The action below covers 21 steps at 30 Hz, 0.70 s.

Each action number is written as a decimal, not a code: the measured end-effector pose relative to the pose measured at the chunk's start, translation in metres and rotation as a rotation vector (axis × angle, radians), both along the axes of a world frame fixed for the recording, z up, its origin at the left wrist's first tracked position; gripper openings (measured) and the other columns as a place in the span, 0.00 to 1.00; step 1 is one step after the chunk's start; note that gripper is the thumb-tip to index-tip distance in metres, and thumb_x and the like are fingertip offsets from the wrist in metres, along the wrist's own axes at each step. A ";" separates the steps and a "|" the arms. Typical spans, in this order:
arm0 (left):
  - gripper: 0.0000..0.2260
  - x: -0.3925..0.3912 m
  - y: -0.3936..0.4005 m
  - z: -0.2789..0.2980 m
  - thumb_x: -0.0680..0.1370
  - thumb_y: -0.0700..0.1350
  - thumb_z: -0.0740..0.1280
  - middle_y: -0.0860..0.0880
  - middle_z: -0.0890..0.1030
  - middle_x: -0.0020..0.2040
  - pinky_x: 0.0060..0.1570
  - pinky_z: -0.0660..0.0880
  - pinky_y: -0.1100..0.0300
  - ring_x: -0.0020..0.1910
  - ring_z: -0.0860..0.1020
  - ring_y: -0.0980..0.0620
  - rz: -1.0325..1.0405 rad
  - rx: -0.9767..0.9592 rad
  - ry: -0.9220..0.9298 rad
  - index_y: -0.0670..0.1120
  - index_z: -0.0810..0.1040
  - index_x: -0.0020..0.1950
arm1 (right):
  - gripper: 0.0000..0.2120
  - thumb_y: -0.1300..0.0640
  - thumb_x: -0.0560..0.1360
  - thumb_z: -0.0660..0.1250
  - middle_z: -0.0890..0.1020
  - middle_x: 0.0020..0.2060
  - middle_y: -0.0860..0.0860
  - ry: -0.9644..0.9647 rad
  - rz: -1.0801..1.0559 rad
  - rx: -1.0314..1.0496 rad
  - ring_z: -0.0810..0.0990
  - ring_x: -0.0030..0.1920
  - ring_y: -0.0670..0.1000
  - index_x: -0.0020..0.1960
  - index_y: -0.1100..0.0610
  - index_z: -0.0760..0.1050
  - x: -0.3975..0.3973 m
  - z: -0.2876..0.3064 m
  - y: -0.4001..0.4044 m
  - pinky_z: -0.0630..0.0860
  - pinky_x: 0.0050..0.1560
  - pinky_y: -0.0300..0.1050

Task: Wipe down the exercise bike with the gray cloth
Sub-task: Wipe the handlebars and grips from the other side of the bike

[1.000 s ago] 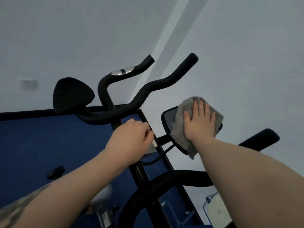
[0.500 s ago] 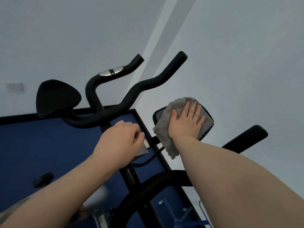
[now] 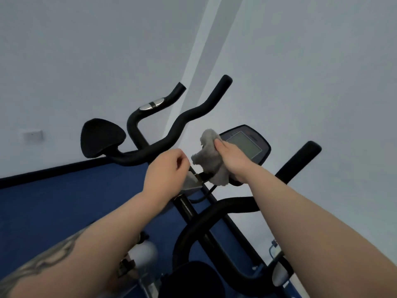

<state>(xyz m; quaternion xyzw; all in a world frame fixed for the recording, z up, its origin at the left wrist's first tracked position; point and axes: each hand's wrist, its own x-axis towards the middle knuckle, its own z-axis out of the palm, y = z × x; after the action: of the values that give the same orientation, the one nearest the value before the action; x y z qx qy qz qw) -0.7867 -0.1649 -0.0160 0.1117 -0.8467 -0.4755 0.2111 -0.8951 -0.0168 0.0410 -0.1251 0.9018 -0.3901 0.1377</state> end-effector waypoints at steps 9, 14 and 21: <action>0.07 0.015 0.008 -0.001 0.78 0.45 0.63 0.56 0.78 0.42 0.39 0.71 0.59 0.42 0.76 0.56 -0.085 -0.065 0.024 0.51 0.80 0.45 | 0.20 0.43 0.82 0.53 0.81 0.54 0.50 0.111 -0.179 -0.045 0.78 0.56 0.50 0.58 0.54 0.77 0.085 0.009 0.030 0.73 0.63 0.52; 0.05 0.060 0.036 -0.003 0.76 0.42 0.67 0.57 0.79 0.41 0.49 0.74 0.51 0.44 0.77 0.54 -0.110 -0.021 0.104 0.50 0.81 0.43 | 0.19 0.45 0.83 0.53 0.82 0.52 0.50 0.185 -0.134 -0.055 0.80 0.55 0.50 0.57 0.54 0.79 0.107 0.018 0.046 0.75 0.59 0.49; 0.04 0.104 0.067 0.020 0.77 0.46 0.66 0.56 0.79 0.40 0.44 0.74 0.60 0.42 0.76 0.61 -0.053 0.087 0.033 0.56 0.78 0.45 | 0.21 0.44 0.83 0.53 0.82 0.46 0.51 0.282 -0.020 -0.017 0.80 0.50 0.51 0.51 0.57 0.78 0.130 0.053 0.084 0.76 0.54 0.49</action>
<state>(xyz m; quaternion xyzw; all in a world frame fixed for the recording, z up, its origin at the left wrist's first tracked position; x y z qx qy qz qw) -0.6830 -0.0980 0.0037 0.0903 -0.8242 -0.5193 0.2071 -0.7647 0.0675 0.0938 -0.1709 0.9101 -0.3774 0.0048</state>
